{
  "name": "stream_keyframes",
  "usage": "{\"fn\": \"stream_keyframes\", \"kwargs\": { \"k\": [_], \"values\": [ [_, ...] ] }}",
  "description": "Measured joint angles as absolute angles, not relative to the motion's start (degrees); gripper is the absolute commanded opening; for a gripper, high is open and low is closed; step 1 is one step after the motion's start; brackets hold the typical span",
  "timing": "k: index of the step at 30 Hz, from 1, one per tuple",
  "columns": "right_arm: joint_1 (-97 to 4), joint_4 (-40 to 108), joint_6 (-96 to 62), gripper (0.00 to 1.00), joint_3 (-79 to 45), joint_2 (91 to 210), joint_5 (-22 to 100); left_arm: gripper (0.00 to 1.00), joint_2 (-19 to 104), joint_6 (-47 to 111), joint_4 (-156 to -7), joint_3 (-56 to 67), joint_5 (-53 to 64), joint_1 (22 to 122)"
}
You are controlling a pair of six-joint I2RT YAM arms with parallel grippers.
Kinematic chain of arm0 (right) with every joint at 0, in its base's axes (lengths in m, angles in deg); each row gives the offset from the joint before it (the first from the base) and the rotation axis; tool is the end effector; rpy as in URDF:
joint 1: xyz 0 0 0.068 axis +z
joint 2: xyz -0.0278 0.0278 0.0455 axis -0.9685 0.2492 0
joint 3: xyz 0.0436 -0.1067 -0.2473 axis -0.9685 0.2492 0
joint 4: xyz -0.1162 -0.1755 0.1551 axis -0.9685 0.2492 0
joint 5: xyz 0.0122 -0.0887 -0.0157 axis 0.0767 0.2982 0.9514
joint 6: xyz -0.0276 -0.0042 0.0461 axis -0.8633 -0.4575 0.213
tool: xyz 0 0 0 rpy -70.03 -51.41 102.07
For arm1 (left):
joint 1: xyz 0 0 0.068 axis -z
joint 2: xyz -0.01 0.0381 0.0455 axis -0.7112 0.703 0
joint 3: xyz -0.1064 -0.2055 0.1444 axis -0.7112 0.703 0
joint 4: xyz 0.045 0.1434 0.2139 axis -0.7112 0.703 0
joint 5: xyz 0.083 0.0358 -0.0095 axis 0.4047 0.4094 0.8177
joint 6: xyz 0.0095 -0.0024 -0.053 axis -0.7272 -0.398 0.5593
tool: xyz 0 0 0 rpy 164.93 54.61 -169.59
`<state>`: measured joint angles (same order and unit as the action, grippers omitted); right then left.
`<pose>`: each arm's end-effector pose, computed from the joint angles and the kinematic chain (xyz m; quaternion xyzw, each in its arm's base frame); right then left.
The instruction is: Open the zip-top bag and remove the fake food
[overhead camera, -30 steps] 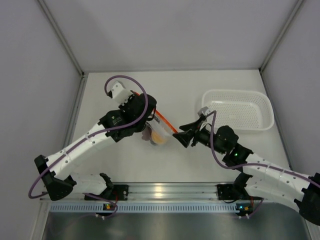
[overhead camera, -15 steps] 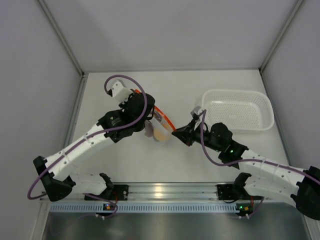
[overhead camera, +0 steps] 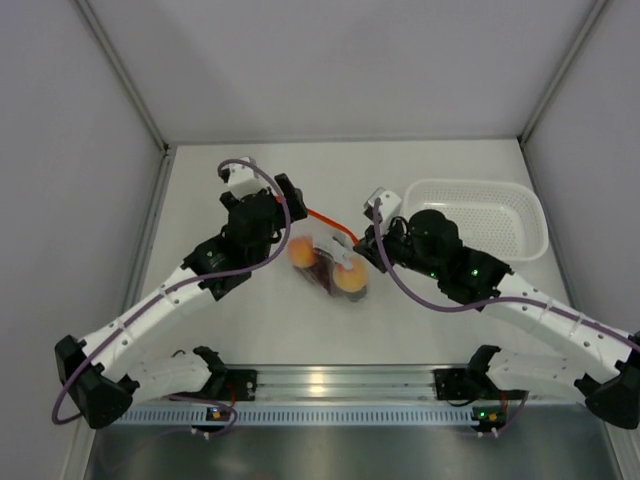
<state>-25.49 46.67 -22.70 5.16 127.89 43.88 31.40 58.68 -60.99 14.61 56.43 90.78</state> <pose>0.1498 0.1812 0.3446 -0.3460 0.7292 0.2694 0.5253 0.1908 -0.1593 0.3698 -0.1632 0.7746 -0.1358 0.5957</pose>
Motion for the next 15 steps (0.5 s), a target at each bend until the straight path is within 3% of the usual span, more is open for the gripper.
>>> {"fn": "stream_keyframes", "kwargs": {
  "k": [7, 15],
  "values": [
    [-22.1, 57.0, -28.3, 0.00, 0.1, 130.3, 46.8, 0.98, 28.4, 33.9, -80.5, 22.7, 28.1, 88.3],
    [-19.3, 59.5, -30.2, 0.00, -0.4, 129.4, 49.5, 0.91, 32.4, 13.0, -85.8, 23.6, -5.3, 88.5]
  ]
}}
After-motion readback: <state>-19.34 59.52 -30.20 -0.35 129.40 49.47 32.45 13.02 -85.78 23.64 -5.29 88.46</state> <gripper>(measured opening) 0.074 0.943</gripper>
